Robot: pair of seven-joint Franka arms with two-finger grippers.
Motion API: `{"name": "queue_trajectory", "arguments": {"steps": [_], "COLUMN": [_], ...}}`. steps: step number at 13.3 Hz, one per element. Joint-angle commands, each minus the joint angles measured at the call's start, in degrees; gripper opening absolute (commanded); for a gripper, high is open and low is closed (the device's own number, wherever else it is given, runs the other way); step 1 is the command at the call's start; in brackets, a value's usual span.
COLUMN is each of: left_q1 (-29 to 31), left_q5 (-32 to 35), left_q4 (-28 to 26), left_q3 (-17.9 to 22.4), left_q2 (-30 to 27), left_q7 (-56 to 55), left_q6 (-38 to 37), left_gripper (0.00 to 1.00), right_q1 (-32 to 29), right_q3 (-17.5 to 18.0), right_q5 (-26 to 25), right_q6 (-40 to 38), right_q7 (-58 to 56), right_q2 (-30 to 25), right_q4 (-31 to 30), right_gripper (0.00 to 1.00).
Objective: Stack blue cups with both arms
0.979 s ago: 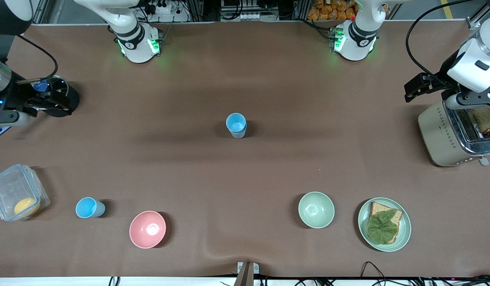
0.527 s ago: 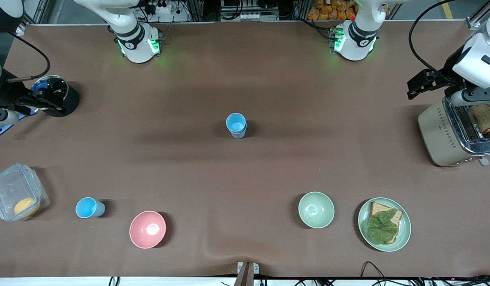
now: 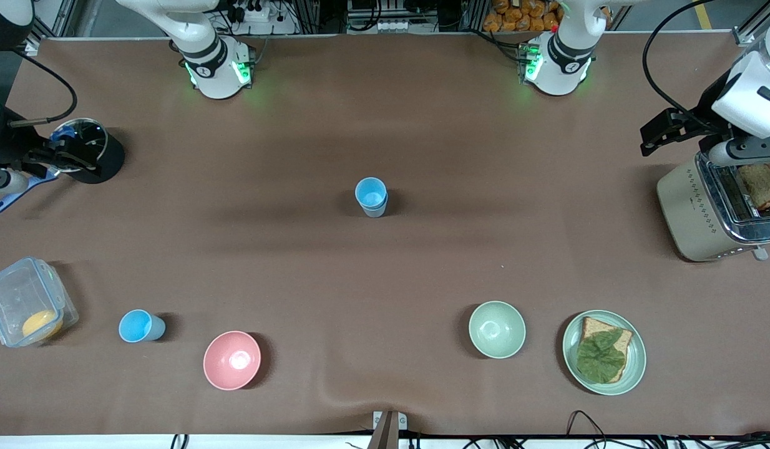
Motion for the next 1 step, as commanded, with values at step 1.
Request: {"name": "queue_trajectory", "arguments": {"steps": [1], "left_q1": [0.2], "left_q5": [-1.0], "left_q4": [1.2], "left_q3": [0.1], "left_q2": [0.1], "left_q7": [0.9], "left_q6": [-1.4], "left_gripper": [1.0], "right_q1": [-1.3], "right_q3": [0.9], "right_q5": [0.9], "right_q6": [-0.4], "right_q7": [0.8], "right_q2": [-0.8], "right_q4": [-0.3], "right_gripper": [1.0]}}
